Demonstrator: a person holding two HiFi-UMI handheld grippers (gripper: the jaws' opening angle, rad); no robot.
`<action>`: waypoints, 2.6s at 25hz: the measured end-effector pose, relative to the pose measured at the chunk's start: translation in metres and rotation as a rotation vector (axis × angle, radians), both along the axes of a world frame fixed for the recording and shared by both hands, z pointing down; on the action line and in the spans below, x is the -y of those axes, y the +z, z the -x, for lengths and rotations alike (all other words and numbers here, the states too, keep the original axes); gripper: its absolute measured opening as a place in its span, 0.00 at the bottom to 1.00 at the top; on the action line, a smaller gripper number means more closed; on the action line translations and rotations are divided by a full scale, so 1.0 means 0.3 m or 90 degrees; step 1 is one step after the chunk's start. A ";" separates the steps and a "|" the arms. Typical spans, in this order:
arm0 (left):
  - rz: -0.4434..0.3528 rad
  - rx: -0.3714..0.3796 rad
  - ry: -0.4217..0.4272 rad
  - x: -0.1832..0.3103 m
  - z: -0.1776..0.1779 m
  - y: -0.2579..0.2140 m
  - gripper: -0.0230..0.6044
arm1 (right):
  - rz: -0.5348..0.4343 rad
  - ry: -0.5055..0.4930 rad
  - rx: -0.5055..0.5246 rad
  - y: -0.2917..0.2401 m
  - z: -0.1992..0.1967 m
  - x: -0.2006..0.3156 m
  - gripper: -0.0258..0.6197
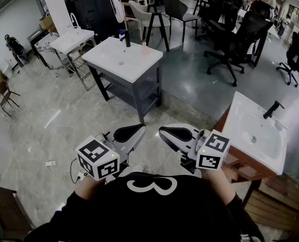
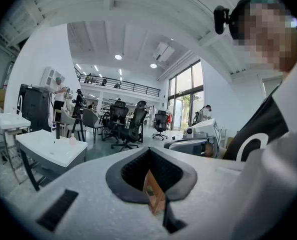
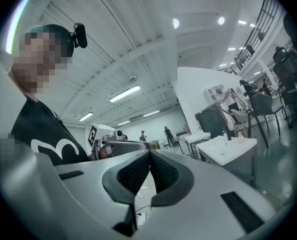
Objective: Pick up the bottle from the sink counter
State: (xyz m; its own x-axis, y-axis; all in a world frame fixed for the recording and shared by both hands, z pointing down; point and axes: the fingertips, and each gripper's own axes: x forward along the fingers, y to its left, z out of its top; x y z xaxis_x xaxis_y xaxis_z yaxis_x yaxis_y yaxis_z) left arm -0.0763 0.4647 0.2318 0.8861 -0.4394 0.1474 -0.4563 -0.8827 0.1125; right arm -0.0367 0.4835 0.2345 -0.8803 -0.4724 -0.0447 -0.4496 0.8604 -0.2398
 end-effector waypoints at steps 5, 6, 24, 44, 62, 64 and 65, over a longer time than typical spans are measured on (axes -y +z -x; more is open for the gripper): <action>-0.002 -0.001 0.008 -0.028 -0.020 0.002 0.06 | 0.000 0.002 0.008 0.006 -0.011 -0.023 0.06; 0.000 -0.001 0.006 -0.028 -0.023 0.006 0.06 | 0.000 0.002 0.010 0.008 -0.016 -0.024 0.06; 0.036 -0.001 0.010 0.030 -0.077 0.058 0.06 | 0.041 0.019 0.025 0.064 -0.071 0.043 0.06; 0.069 -0.020 0.057 0.393 -0.124 0.153 0.06 | 0.079 0.069 -0.002 0.170 -0.102 0.376 0.06; 0.167 -0.008 0.047 1.149 -0.035 0.322 0.06 | 0.174 0.084 0.007 0.318 -0.010 1.145 0.06; 0.184 -0.012 0.048 1.207 -0.023 0.350 0.06 | 0.191 0.081 0.000 0.340 0.010 1.206 0.06; 0.191 -0.014 0.049 1.236 -0.015 0.361 0.06 | 0.198 0.079 -0.004 0.348 0.021 1.236 0.06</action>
State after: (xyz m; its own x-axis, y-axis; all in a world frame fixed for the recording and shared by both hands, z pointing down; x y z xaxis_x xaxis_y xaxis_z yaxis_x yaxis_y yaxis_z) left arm -0.0717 0.0941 0.3400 0.9194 -0.3109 0.2408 -0.3843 -0.8403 0.3824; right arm -0.0430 0.1128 0.3390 -0.8152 -0.5659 0.1230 -0.5482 0.6856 -0.4790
